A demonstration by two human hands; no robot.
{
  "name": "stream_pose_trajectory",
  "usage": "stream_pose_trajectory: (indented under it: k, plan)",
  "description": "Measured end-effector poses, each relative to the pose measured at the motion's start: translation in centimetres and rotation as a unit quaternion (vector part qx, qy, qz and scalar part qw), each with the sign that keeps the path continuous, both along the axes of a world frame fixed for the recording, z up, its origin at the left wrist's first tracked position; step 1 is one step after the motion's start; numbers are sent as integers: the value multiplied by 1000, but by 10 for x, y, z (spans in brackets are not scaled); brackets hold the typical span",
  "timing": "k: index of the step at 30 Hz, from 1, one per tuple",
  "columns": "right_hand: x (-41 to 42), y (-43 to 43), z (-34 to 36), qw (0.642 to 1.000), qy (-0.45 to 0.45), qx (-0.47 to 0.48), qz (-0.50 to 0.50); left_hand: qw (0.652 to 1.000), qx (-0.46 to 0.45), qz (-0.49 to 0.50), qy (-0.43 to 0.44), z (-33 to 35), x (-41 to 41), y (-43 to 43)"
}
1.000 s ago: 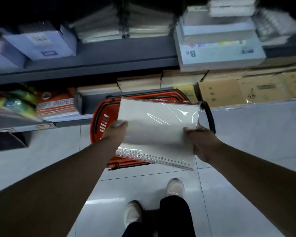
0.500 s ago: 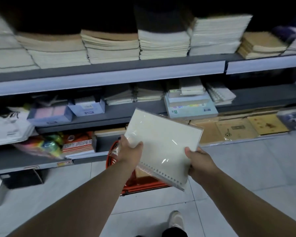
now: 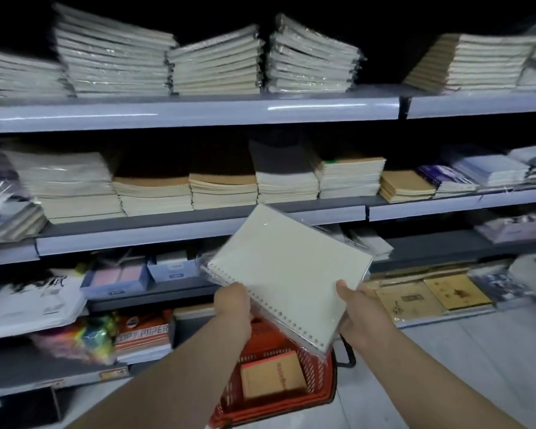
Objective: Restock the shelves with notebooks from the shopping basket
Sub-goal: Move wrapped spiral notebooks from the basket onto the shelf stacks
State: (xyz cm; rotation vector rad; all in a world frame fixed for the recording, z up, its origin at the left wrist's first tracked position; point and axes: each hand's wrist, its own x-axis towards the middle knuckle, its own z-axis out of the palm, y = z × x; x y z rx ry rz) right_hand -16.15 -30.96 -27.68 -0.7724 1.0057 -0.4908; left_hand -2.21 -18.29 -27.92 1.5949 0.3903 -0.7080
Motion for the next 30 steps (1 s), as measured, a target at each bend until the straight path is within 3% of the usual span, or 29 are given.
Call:
stream_pose_trajectory:
  k: [8,13,18,24,30]
  plan:
    - [-21,-16,76,996,-11,-79,-45,990,-49,-4,-131,76,16,5]
    - [-23,-15,120,986,-31,-153,51,983,-63,16,-173,114,30,17]
    - [-14,-17,149,973,-28,-207,96,982,-106,20,-155,148,29,16]
    - [-6,-40,170,961,-51,-262,69,967,-201,33,-155,198,17,4]
    - [-3,-69,193,950,-82,-301,33,961,-212,18,-177,227,9,-16]
